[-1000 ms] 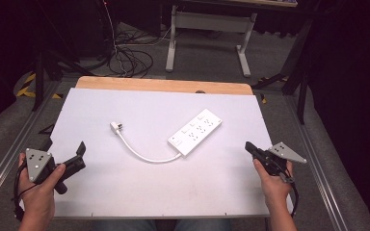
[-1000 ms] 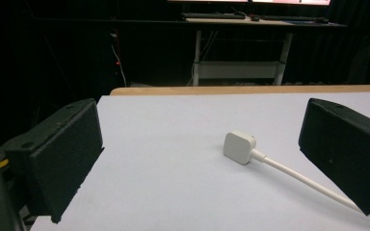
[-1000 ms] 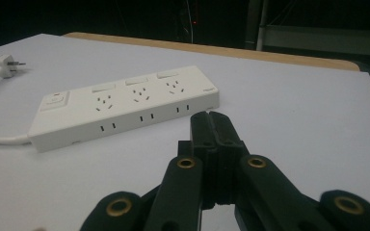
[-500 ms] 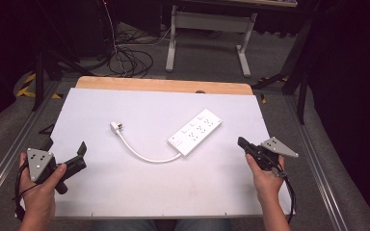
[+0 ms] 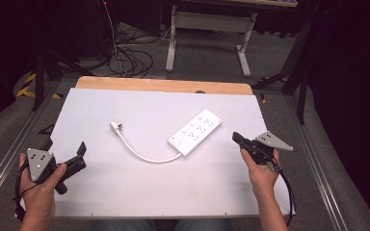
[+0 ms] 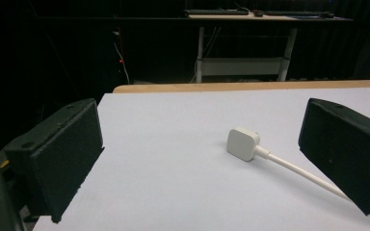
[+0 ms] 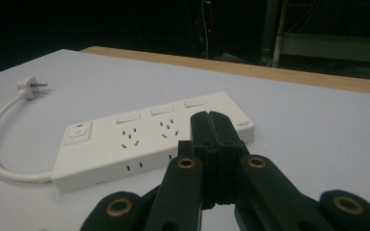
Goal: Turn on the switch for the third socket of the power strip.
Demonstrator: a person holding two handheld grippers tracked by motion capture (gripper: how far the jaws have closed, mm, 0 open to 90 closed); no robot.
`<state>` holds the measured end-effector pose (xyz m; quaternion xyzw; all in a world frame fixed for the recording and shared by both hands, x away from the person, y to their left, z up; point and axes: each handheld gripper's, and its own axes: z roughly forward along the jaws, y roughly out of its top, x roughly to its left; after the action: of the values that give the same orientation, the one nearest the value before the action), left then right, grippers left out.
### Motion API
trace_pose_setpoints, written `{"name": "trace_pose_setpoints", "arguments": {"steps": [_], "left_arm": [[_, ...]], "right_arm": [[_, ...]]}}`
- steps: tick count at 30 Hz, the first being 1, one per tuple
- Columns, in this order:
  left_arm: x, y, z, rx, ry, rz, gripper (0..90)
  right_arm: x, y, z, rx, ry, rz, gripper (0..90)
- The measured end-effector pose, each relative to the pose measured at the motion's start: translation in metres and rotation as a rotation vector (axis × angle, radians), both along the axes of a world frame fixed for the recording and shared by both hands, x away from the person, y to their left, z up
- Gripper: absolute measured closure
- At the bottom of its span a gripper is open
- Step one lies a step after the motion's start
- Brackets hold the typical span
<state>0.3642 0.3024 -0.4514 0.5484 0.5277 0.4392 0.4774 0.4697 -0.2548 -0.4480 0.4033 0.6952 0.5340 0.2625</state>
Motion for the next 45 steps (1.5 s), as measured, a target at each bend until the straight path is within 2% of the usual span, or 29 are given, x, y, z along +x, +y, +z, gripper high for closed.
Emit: {"name": "trace_pose_setpoints", "arguments": {"steps": [4,12,20,45], "left_arm": [[0.0,0.0,0.0,0.0,-0.001,0.0,2.3],[0.001,0.0,0.0,0.006,0.002,-0.002,2.3],[0.001,0.0,0.0,0.008,0.004,-0.004,2.4],[0.001,-0.001,-0.001,0.015,0.009,-0.008,2.6]], "right_arm": [[0.003,0.005,0.002,-0.023,-0.003,0.005,90.0],[0.009,0.012,0.005,-0.021,-0.012,0.014,90.0],[0.018,0.02,0.01,-0.051,-0.025,0.023,90.0],[0.036,0.037,0.013,-0.084,-0.011,0.034,90.0]]}}
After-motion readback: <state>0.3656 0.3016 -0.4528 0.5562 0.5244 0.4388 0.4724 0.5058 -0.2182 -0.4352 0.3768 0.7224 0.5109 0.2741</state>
